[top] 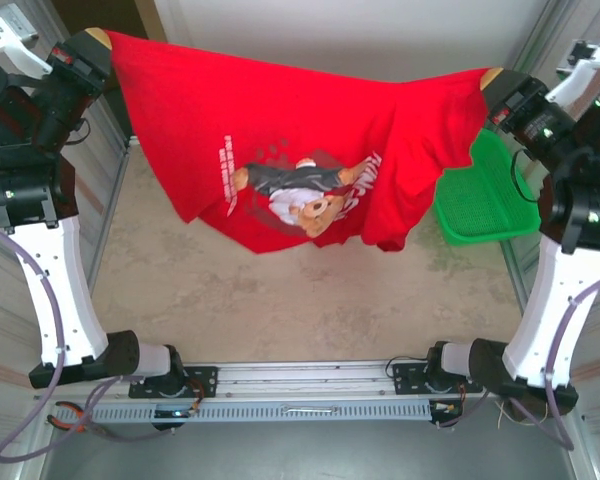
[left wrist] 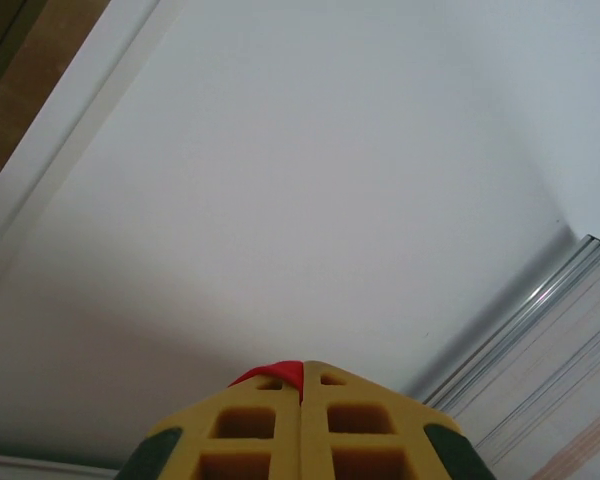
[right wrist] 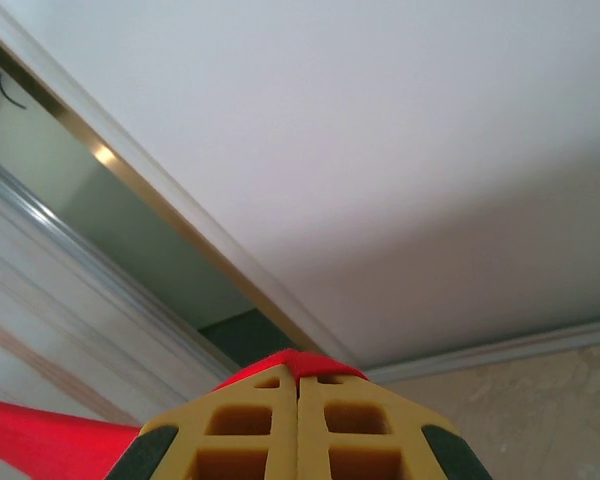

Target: Fold the inside-out t-shirt

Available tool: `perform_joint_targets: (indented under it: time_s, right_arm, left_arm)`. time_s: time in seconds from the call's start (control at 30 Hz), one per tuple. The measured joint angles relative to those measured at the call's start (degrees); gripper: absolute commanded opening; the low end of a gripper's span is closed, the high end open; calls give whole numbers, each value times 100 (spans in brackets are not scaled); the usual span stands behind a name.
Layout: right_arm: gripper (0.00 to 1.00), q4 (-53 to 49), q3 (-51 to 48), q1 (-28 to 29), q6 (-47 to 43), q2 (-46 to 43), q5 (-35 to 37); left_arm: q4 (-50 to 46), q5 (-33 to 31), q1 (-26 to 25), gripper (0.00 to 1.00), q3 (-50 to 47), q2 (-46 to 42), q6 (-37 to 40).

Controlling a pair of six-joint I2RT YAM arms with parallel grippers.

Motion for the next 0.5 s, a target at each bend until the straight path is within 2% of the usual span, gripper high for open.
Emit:
perform_joint_targets:
  time_s: [0.1, 0.23, 0.37, 0.5]
  right_arm:
    - [0, 0, -326, 15, 0, 614, -122]
    - [0, -87, -376, 173, 9, 1735, -133]
    - [0, -732, 1084, 398, 48, 2848, -136]
    - [0, -741, 2739, 413, 450, 3252, -343]
  left_arm:
    - [22, 133, -4, 0, -168, 380, -2]
    - [13, 304, -17, 0, -195, 1469, -63]
    - [-455, 326, -17, 0, 210, 2699, -238]
    - [-905, 321, -35, 0, 1447, 3294, -448]
